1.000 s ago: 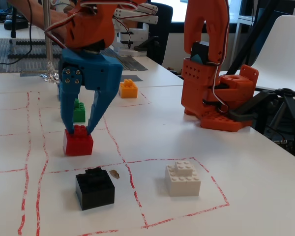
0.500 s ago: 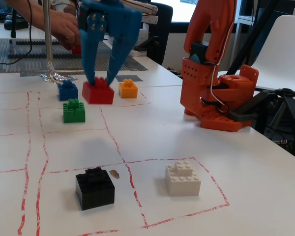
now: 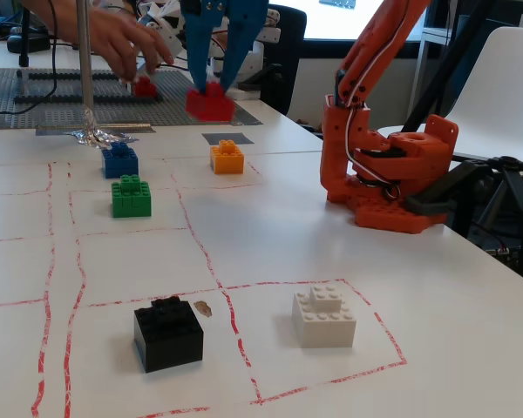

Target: Grab the block and put it in the grey marker

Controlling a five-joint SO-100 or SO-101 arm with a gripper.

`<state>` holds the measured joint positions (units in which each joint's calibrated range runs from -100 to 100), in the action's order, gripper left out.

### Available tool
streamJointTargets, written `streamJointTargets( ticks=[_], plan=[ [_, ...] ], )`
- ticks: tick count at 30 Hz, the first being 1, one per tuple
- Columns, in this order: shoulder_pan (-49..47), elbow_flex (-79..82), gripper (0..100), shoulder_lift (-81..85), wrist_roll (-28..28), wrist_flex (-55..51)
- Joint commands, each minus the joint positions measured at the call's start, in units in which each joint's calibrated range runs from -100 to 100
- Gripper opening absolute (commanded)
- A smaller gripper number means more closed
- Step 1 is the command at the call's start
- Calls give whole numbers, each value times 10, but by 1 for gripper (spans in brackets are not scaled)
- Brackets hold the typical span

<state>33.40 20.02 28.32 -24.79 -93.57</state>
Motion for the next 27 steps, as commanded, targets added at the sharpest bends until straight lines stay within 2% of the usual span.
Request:
streamJointTargets(
  ticks=[1,6,13,21,27],
  plan=[
    [98,-14,0,29,-44,9],
    [238,-14,0,-28,-97,67],
    [385,-103,0,-160,-148,125],
    [489,-259,0,-306,-187,159],
    [530,-313,0,-369,-201,181]
  ],
)
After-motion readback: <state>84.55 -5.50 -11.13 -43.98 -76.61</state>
